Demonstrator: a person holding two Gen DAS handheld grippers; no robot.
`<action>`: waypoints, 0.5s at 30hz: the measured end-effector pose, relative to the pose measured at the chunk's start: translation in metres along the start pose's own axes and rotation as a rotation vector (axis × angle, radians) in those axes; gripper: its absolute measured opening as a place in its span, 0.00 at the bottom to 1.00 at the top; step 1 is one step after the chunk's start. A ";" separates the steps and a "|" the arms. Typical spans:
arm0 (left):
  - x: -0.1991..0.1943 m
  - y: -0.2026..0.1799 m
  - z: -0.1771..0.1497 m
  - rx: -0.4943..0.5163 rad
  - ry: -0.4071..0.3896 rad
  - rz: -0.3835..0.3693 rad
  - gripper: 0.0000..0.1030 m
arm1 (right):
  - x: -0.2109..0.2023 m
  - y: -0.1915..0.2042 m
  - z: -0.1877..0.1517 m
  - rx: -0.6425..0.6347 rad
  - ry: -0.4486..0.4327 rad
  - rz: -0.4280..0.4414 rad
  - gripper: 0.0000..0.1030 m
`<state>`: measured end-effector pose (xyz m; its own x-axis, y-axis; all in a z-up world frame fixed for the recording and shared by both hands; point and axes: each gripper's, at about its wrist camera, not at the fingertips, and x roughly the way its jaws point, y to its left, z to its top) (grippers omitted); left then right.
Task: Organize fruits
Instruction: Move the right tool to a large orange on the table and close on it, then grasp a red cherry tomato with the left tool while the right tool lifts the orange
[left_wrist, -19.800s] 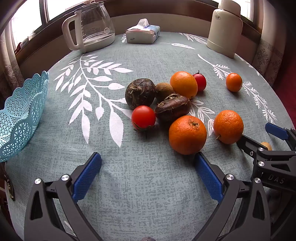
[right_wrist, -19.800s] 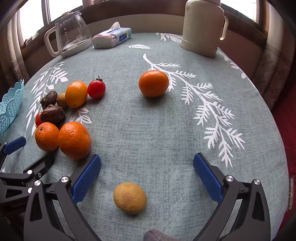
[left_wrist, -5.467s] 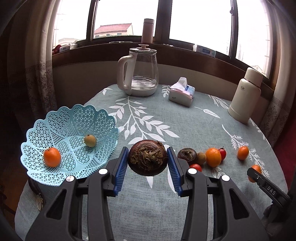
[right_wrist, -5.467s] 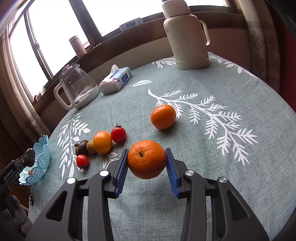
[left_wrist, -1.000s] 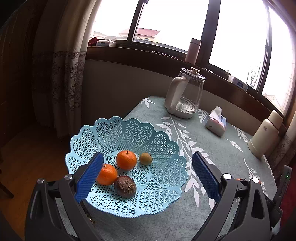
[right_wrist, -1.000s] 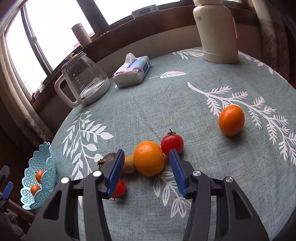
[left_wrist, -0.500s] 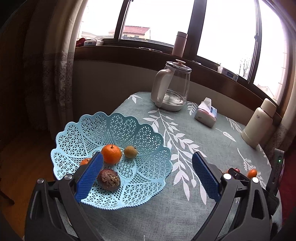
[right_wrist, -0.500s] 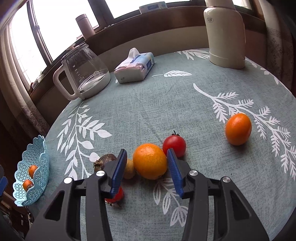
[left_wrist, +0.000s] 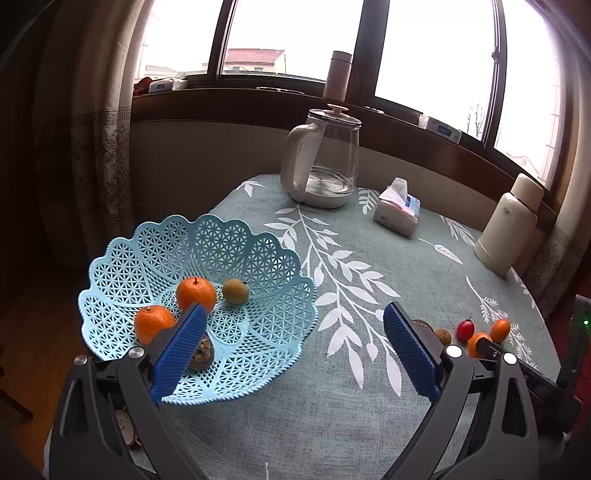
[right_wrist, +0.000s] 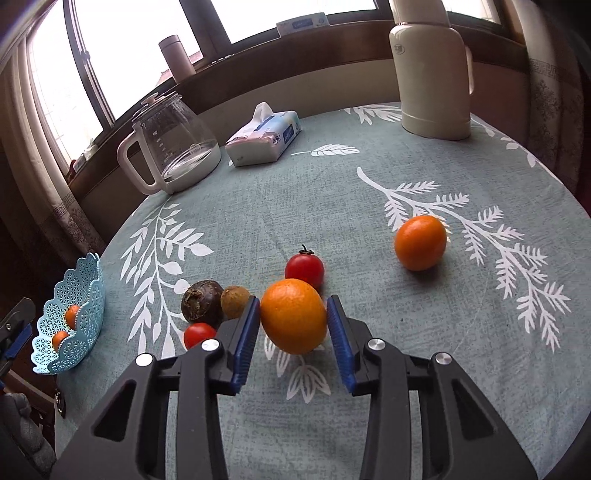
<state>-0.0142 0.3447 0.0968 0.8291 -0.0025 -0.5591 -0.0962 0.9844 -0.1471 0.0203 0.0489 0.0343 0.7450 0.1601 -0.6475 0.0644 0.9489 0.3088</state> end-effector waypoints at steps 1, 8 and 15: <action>0.001 -0.004 -0.002 0.010 0.004 -0.005 0.95 | -0.004 -0.003 -0.001 -0.003 -0.005 -0.003 0.37; 0.012 -0.035 -0.012 0.072 0.028 -0.042 0.95 | -0.017 -0.028 -0.009 0.004 0.000 -0.031 0.37; 0.033 -0.072 -0.019 0.177 0.058 -0.088 0.95 | -0.013 -0.033 -0.014 0.003 0.018 -0.012 0.37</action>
<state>0.0098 0.2706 0.0736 0.7966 -0.0949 -0.5971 0.0775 0.9955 -0.0547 -0.0002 0.0196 0.0229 0.7322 0.1539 -0.6634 0.0750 0.9500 0.3031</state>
